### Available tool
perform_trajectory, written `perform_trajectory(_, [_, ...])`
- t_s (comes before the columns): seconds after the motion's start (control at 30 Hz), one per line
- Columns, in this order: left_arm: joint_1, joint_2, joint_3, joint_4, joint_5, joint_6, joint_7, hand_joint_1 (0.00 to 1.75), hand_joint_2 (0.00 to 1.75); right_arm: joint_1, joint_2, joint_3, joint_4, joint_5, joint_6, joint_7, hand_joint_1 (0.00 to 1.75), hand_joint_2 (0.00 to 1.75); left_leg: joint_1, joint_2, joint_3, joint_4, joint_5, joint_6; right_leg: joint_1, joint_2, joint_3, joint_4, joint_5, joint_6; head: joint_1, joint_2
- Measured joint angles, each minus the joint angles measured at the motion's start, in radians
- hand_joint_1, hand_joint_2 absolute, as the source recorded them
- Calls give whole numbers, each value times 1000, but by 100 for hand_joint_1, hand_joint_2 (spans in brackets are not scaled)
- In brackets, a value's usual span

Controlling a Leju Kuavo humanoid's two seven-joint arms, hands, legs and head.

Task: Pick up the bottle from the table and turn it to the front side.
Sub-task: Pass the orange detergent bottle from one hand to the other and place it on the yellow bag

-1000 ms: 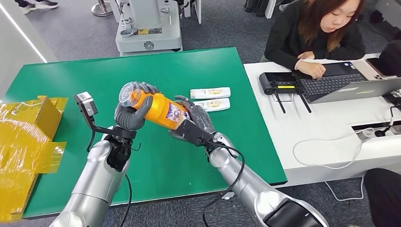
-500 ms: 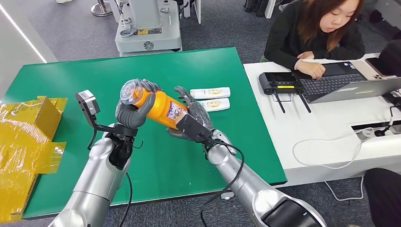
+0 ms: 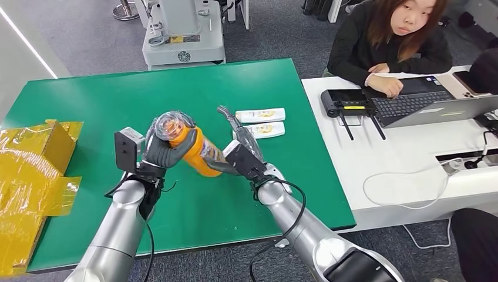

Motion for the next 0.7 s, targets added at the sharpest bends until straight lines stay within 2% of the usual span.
perform_trajectory(0.13, [8, 20, 0, -14, -126, 106, -7, 175, 175, 37, -6, 0, -39, -7, -6, -9, 0, 175, 0, -1, -1, 0, 0, 0, 0, -1, -1, 0, 0, 0, 0, 0])
perform_trajectory(0.3, [-31, 45, 4, -9, -226, 201, -21, 175, 175, 99, -15, 14, -124, -8, -14, -13, 0, 175, 0, 0, -1, 0, 0, 0, 0, 0, -1, 0, 0, 0, 0, 0])
perform_trajectory(0.7, [-132, 105, 12, -23, -365, 316, 15, 175, 175, 191, -54, 90, -332, -9, -15, 22, 0, 175, 0, 0, -1, 0, 1, -1, 0, 0, -2, 0, 0, 0, 0, 0])
